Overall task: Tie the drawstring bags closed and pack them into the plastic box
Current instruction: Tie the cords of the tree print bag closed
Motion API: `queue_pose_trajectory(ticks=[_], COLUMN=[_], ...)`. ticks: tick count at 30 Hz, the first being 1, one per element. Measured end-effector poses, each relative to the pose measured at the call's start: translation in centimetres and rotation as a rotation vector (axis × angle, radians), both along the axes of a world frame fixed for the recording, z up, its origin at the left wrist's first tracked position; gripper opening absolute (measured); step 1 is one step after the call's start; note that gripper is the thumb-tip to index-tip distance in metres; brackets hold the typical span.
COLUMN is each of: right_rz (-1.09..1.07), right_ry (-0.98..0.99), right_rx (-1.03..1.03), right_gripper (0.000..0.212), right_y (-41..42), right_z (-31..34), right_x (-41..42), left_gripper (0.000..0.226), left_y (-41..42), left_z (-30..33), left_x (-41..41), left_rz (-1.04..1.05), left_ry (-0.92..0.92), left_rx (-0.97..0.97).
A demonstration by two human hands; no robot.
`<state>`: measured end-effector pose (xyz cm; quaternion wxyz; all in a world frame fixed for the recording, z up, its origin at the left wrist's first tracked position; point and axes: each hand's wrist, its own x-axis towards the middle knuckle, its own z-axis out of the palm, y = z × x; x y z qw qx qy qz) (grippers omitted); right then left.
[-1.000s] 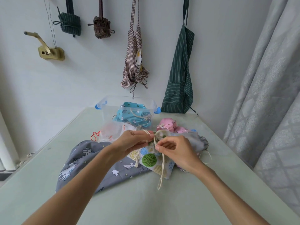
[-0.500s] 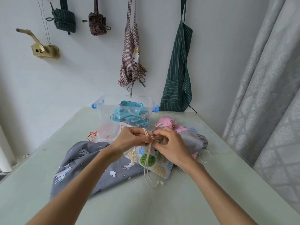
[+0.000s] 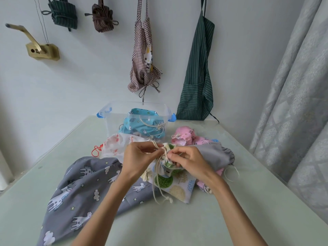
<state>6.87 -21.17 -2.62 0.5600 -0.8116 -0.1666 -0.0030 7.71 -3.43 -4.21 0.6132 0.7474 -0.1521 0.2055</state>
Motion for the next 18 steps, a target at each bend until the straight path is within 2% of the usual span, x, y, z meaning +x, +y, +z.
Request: queue_pose_trajectory(ticks=[2,5,9,14,18], right_rz=[0.011,0.035,0.069,0.025,0.006], right_ry=[0.033,0.044,0.057,0.079,0.077], right_rx=[0.000,0.011,0.065,0.145,0.184], right_gripper=[0.015,0.009,0.024,0.015,0.010], right_y=[-0.2,0.1,0.3,0.6,1.1], right_z=[0.0,-0.1,-0.4,-1.0,-1.2], right_x=[0.3,0.6,0.8,0.9,1.1], left_gripper=[0.018,0.010,0.010,0.006,0.015], left_y=[0.2,0.2,0.5,1.5,1.9], left_z=[-0.1,0.0,0.4,0.3,0.3], left_x=[0.2,0.4,0.7,1.0,1.0], left_rz=[0.001,-0.005,-0.041,-0.147,-0.244], left_ry=[-0.001,-0.005,0.015,0.053,0.112], left_rx=[0.019,0.015,0.033,0.066,0.033])
